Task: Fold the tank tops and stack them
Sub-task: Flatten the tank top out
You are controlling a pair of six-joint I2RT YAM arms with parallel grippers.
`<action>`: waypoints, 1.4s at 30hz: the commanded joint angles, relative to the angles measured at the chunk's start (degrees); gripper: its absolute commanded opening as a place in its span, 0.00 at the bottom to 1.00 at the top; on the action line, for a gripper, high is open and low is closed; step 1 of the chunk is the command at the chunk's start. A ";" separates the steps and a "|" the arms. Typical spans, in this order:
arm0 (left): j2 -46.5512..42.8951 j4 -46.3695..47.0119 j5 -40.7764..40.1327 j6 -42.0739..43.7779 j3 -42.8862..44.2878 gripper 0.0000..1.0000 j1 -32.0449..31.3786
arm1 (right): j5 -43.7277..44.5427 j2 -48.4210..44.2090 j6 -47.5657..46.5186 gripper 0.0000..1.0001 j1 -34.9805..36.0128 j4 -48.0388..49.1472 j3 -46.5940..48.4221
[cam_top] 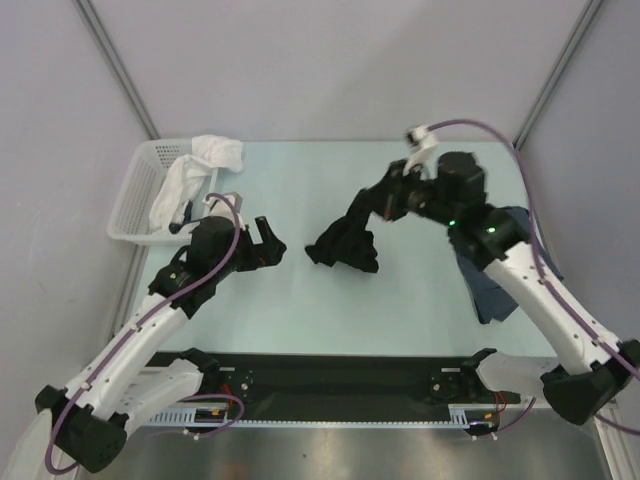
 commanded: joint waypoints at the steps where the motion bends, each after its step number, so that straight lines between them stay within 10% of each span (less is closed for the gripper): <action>1: -3.91 0.63 -2.62 -1.65 -0.18 1.00 0.72 | -0.92 1.99 2.98 0.00 -10.81 -2.21 0.35; 8: -2.60 1.06 1.48 -0.51 -1.40 1.00 0.81 | 7.25 4.04 13.89 0.00 -27.44 0.50 -15.27; 28: 31.23 21.63 6.96 10.01 6.92 0.94 -12.10 | 8.57 1.74 6.87 0.00 -26.56 -1.33 -16.88; 42: 48.28 10.56 -2.89 19.88 25.92 0.78 -18.53 | 4.09 1.30 5.64 0.00 -29.73 -1.95 -16.44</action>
